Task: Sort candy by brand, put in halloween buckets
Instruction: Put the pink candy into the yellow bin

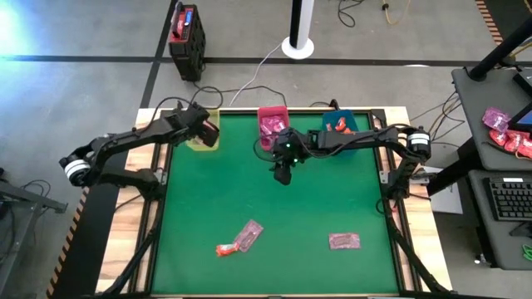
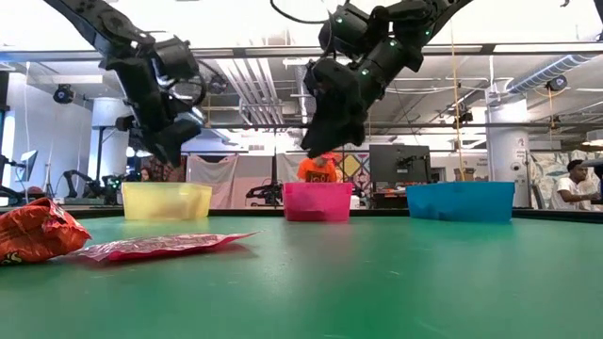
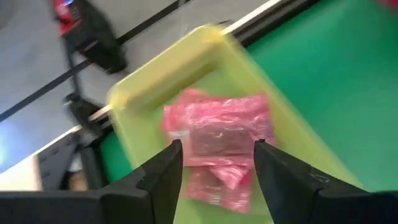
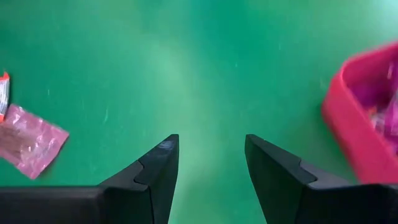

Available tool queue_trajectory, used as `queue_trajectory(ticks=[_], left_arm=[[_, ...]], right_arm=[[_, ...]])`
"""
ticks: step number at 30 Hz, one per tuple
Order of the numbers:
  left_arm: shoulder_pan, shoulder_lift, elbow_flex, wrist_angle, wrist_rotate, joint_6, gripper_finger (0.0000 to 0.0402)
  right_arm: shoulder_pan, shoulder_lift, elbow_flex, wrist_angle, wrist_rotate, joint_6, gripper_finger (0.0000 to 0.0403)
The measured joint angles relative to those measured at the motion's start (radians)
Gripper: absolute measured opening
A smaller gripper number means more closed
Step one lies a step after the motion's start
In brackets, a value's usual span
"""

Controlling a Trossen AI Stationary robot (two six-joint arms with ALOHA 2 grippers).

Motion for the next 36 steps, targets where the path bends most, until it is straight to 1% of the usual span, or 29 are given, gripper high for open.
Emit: queue_trajectory(ticks=[3,7,10,14,18,22,26,29,32,36], left_arm=[[-0.036,-0.026,0.000,0.004,0.039,-0.003,0.0185],[-0.086,-0.058,0.000,0.000,0.038,-0.026,0.0185],[-0.162,-0.089,-0.001,0.000,0.038,-0.040,0.0185],[-0.313,-0.138,-0.005,0.023,0.036,-0.072,0.0185],[-0.497,-0.179,-0.034,0.117,0.032,-0.078,0.0185],[-0.682,-0.207,-0.055,0.187,-0.025,-0.079,0.0185],[-0.854,-0.213,-0.056,0.230,-0.091,-0.060,0.0185],[-0.952,-0.212,-0.055,0.265,-0.094,-0.049,0.0185],[-1.018,-0.211,-0.055,0.296,-0.096,-0.050,0.0185],[-1.063,-0.198,-0.055,0.332,-0.096,-0.052,0.0185]], right_arm=[[0.014,0.000,0.000,-0.051,-0.001,0.042,0.0178],[0.057,-0.001,0.000,-0.121,0.000,0.086,0.0178],[0.102,-0.008,-0.001,-0.237,0.000,0.119,0.0178],[0.174,-0.018,-0.002,-0.384,0.003,0.201,0.0178],[0.263,-0.018,-0.003,-0.528,0.002,0.287,0.0178],[0.372,-0.018,-0.010,-0.637,0.004,0.345,0.0178],[0.496,-0.018,-0.030,-0.674,0.003,0.350,0.0178],[0.583,-0.018,-0.065,-0.673,0.003,0.354,0.0178],[0.649,-0.018,-0.111,-0.672,-0.001,0.402,0.0178],[0.722,-0.018,-0.164,-0.672,-0.035,0.467,0.0178]])
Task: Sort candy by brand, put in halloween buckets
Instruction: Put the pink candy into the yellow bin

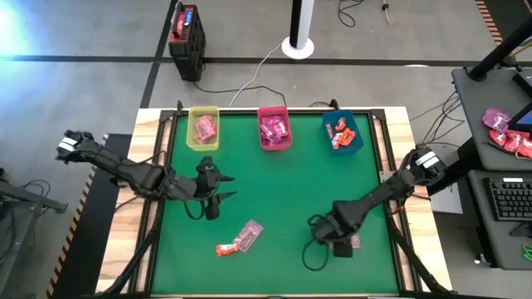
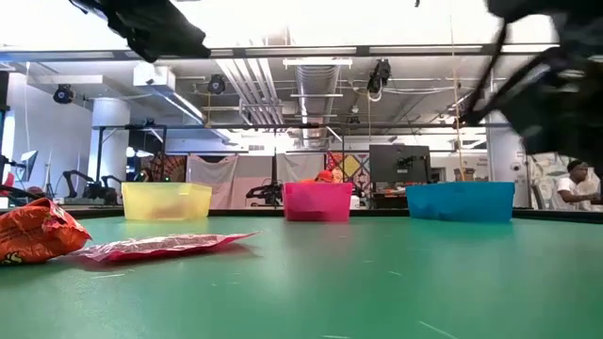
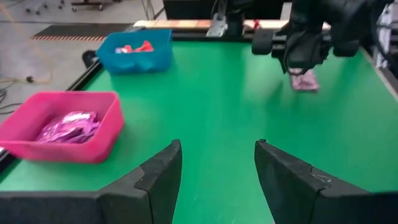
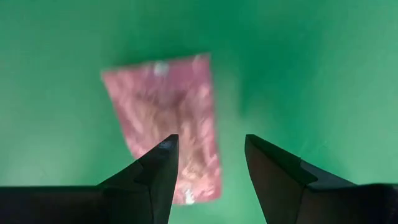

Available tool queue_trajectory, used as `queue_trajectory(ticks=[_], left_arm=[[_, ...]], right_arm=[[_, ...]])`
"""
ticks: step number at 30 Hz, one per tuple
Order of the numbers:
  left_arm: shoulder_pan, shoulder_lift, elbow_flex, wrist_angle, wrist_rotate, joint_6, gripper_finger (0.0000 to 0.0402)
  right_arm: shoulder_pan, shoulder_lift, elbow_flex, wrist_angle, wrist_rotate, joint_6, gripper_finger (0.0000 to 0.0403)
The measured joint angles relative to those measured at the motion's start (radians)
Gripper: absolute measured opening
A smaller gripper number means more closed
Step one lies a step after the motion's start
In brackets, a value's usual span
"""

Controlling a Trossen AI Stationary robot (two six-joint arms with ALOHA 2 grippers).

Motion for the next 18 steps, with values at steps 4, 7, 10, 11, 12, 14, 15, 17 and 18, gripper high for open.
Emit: queue_trajectory(ticks=[4,7,10,11,12,14,15,17,18], left_arm=[[-0.004,0.025,0.000,0.039,-0.001,0.000,0.0185],[-0.004,0.047,0.000,0.064,-0.003,0.004,0.0185],[-0.004,0.070,0.000,0.072,-0.003,0.004,0.0185],[-0.004,0.078,0.000,0.077,-0.003,0.003,0.0185],[-0.004,0.085,0.000,0.078,-0.003,0.001,0.0185],[-0.004,0.102,0.000,0.082,-0.003,0.000,0.0185],[-0.004,0.109,0.000,0.086,-0.003,0.000,0.0185],[-0.004,0.126,0.000,0.093,-0.003,0.000,0.0185],[-0.004,0.133,0.000,0.102,-0.002,0.000,0.0185]], right_arm=[[0.045,0.000,-0.045,0.022,-0.012,0.042,0.0178],[0.049,-0.005,-0.091,0.096,-0.026,0.057,0.0175],[0.049,-0.006,-0.139,0.171,-0.022,0.071,0.0163],[0.049,-0.006,-0.149,0.184,-0.020,0.070,0.0155],[0.049,-0.005,-0.153,0.188,-0.019,0.071,0.0145],[0.049,-0.005,-0.165,0.196,-0.016,0.070,0.0119],[0.049,-0.005,-0.167,0.197,-0.016,0.067,0.0102],[0.048,-0.004,-0.168,0.198,-0.017,0.058,0.0069],[0.048,-0.005,-0.163,0.199,-0.019,0.050,0.0051]])
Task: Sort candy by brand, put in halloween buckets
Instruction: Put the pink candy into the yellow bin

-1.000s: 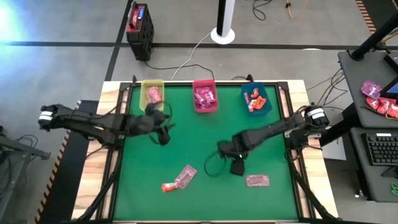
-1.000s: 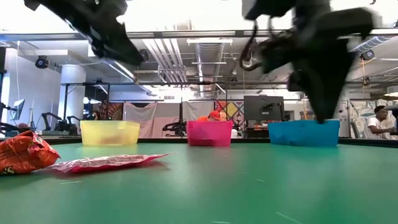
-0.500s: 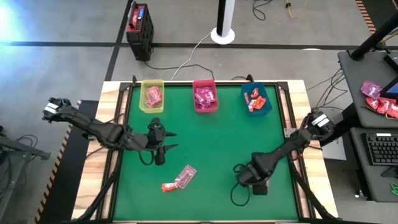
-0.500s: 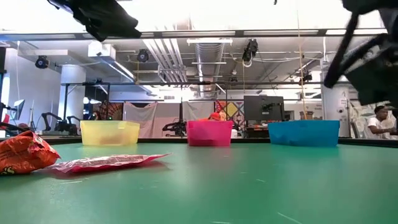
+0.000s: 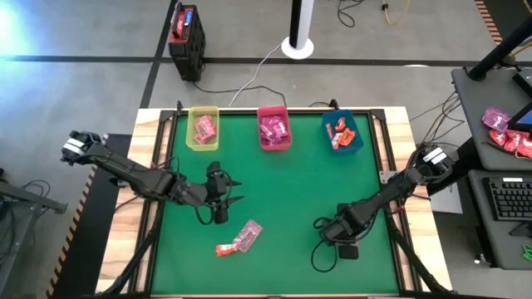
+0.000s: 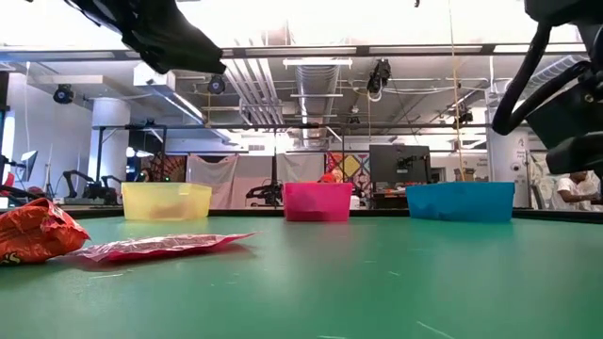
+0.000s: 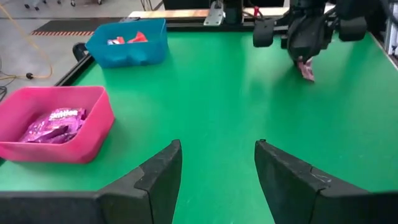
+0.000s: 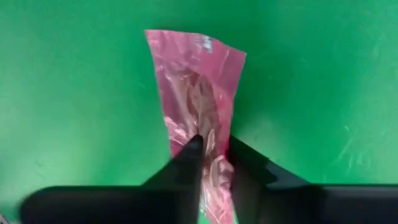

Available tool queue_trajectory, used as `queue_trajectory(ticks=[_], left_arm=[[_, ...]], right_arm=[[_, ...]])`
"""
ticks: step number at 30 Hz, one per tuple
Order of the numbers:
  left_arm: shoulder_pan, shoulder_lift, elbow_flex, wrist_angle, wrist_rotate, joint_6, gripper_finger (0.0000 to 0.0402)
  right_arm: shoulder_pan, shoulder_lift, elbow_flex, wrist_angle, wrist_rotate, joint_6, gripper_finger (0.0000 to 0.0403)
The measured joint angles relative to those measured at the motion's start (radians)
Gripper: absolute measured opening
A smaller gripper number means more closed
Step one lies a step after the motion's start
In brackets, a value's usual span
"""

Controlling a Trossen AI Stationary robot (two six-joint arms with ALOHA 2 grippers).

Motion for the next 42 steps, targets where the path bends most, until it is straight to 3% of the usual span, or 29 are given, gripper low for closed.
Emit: queue_trajectory(ticks=[4,8,17,20,24,37,42], left_arm=[[0.000,0.037,0.000,0.052,0.003,0.030,0.0185],[0.000,0.085,0.000,0.146,0.011,0.099,0.0185],[0.000,0.176,0.000,0.280,0.039,0.156,0.0185],[0.000,0.189,0.000,0.287,0.038,0.148,0.0185],[0.000,0.191,0.000,0.297,0.013,0.125,0.0185],[0.003,0.190,0.000,0.279,-0.059,0.113,0.0184],[0.003,0.191,0.000,0.281,-0.075,0.145,0.0135]], right_arm=[[-0.019,-0.026,0.046,0.019,0.034,-0.036,0.0021],[-0.088,-0.055,0.103,0.097,0.234,-0.105,0.0022],[-0.266,-0.061,0.151,0.641,0.503,-0.479,0.0022],[-0.302,-0.035,0.146,0.828,0.530,-0.591,0.0022],[-0.337,0.003,0.145,0.947,0.540,-0.696,0.0022],[-0.376,0.043,0.145,1.103,0.554,-0.782,0.0022],[-0.375,0.042,0.146,1.138,0.500,-0.793,0.0023]])
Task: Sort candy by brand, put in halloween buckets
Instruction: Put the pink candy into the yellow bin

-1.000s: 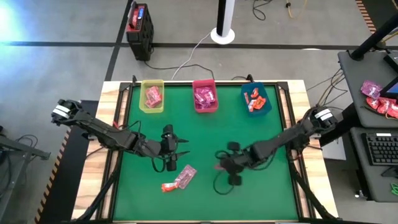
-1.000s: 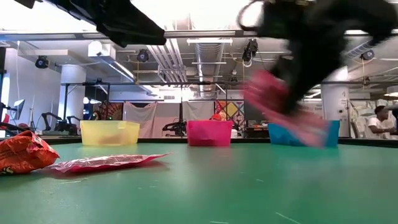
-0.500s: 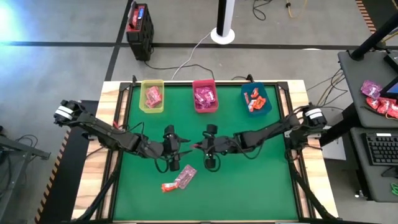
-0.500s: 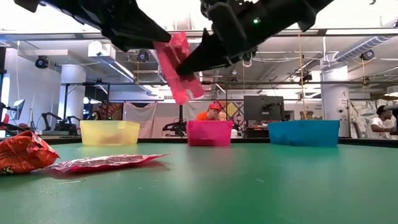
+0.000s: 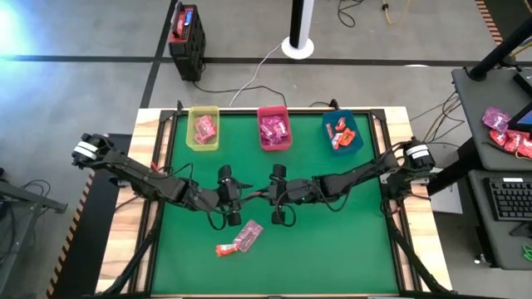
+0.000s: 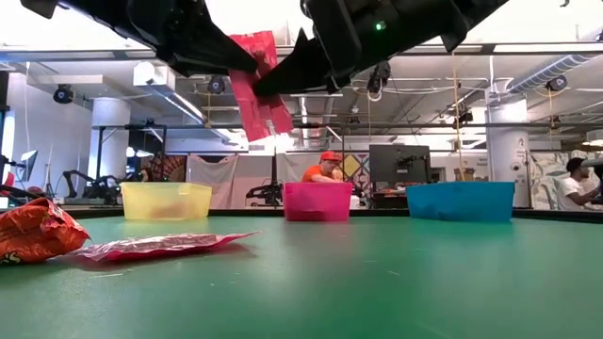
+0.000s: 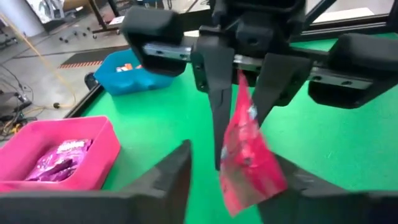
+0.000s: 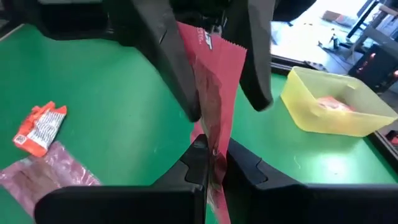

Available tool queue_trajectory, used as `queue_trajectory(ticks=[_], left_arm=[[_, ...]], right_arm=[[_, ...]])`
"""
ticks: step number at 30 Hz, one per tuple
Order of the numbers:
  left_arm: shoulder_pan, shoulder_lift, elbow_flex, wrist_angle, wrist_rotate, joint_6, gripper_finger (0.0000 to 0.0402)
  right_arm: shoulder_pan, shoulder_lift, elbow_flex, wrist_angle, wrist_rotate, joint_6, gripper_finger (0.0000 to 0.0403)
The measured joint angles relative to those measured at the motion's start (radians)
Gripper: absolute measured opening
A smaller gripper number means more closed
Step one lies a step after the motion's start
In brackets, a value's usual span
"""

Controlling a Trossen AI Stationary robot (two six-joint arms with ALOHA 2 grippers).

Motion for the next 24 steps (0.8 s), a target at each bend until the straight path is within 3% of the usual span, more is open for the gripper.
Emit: queue_trajectory(ticks=[5,14,19,24], left_arm=[[0.000,0.000,0.000,-0.001,0.002,0.014,0.0017],[0.000,-0.007,0.000,-0.027,-0.037,0.021,0.0006],[0.020,-0.061,0.000,-0.151,-0.229,-0.036,0.0005],[0.149,-0.150,0.018,-0.516,-0.447,-0.267,0.0004]], right_arm=[[-0.001,0.000,0.000,-0.001,-0.002,0.023,0.0037],[-0.001,-0.035,0.000,-0.020,0.015,0.066,0.0136],[-0.001,-0.094,0.000,-0.100,0.185,0.101,0.0181],[-0.004,-0.130,0.000,-0.181,0.259,0.147,0.0204]])
